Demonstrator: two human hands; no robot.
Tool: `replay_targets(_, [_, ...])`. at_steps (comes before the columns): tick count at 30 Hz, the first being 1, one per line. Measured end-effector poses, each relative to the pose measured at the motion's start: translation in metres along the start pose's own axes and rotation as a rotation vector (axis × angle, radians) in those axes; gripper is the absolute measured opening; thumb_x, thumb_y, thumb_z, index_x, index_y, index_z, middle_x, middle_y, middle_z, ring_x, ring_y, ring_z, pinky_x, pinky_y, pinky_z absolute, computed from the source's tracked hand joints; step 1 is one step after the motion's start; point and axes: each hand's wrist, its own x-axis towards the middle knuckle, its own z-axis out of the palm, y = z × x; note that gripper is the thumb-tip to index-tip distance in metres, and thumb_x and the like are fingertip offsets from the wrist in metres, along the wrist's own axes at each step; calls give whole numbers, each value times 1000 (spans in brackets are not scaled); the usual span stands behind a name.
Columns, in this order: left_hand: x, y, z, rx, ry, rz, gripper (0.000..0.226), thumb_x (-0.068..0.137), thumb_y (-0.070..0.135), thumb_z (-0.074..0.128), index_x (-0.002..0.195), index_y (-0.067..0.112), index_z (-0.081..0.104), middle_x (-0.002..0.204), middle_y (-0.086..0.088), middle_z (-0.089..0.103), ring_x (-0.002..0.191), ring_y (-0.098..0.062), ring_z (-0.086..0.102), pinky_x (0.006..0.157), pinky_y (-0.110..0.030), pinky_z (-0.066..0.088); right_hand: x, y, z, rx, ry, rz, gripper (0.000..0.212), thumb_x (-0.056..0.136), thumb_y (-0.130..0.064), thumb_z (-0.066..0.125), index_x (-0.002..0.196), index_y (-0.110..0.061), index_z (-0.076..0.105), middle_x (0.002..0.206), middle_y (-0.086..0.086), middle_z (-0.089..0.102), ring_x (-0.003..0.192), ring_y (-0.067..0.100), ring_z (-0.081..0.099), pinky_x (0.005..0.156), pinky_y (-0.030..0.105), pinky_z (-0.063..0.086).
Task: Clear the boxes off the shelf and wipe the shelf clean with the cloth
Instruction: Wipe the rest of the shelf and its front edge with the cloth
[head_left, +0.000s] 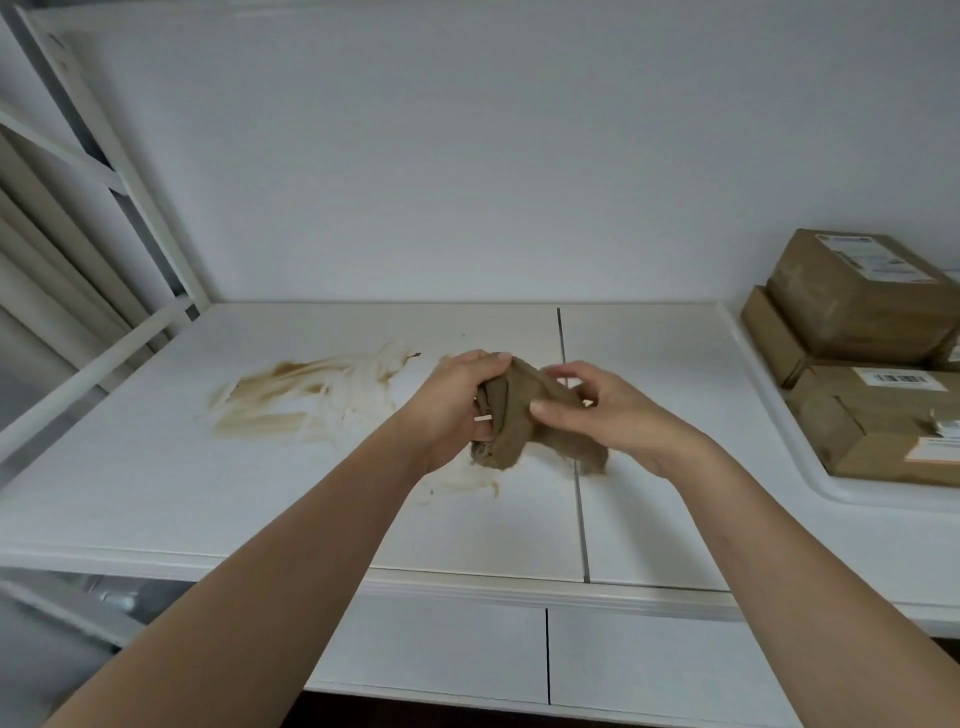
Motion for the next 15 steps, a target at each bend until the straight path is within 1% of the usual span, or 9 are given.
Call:
replay_targets(3, [-7,3,0,-134,-8,28,18,96,22,50,87,8,56,95,-13,64,87,-25,63,74,-40,54,3,3,11,-7,-62,-31,21,88,-15,70,108,-16,67,104,7,69,89,19,71,84,35,58])
replay_targets(5, [-12,6,0,-286,-26,28,17,95,20,48,97,5,58,102,-15,64,95,-28,62,84,-44,53,5,2,13,145,-30,-56,12,94,-7,59,104,-9,66,95,6,70,84,16,71,81,31,59])
replay_targets(7, [-14,5,-3,-354,-44,-16,24,95,19,47,105,2,61,104,-15,66,97,-27,62,88,-44,52,6,-1,10,286,-18,-60,12,95,-3,55,101,-8,64,87,5,69,79,16,69,76,30,58])
replay_targets(8, [-15,2,-3,-295,-31,-68,26,95,21,49,106,3,64,103,-12,67,96,-25,64,89,-43,52,6,-1,7,299,-11,-47,14,94,-1,56,102,-9,65,87,6,68,80,17,68,76,30,57])
replay_targets(9, [-15,-4,-3,-127,7,-129,26,95,23,51,106,5,66,100,-9,68,93,-22,64,90,-42,51,6,1,3,237,9,-15,17,92,0,59,104,-11,65,90,8,67,82,19,67,76,30,57])
replay_targets(11, [-16,-19,-6,357,61,-248,26,92,32,60,105,10,66,97,-4,67,86,-18,62,88,-37,50,8,10,-3,-105,62,102,28,86,0,65,110,-16,64,103,9,64,89,21,64,71,28,55])
replay_targets(12, [-16,-26,-9,499,76,-283,28,90,34,62,106,11,65,101,-3,66,86,-17,61,84,-33,50,9,15,-4,-269,75,171,36,85,-2,66,116,-19,61,111,7,61,93,20,61,66,25,51])
replay_targets(14, [-15,-37,-16,508,113,-302,28,90,32,63,110,13,62,111,-4,62,88,-18,60,80,-29,50,8,22,3,-401,88,242,49,85,-5,63,129,-22,53,127,6,50,104,20,53,67,25,47])
replay_targets(15, [-15,-39,-19,473,141,-289,26,90,29,63,110,13,62,110,-4,61,87,-18,60,81,-29,50,7,26,8,-435,91,239,52,87,-9,60,135,-24,48,134,6,45,114,23,48,77,27,48])
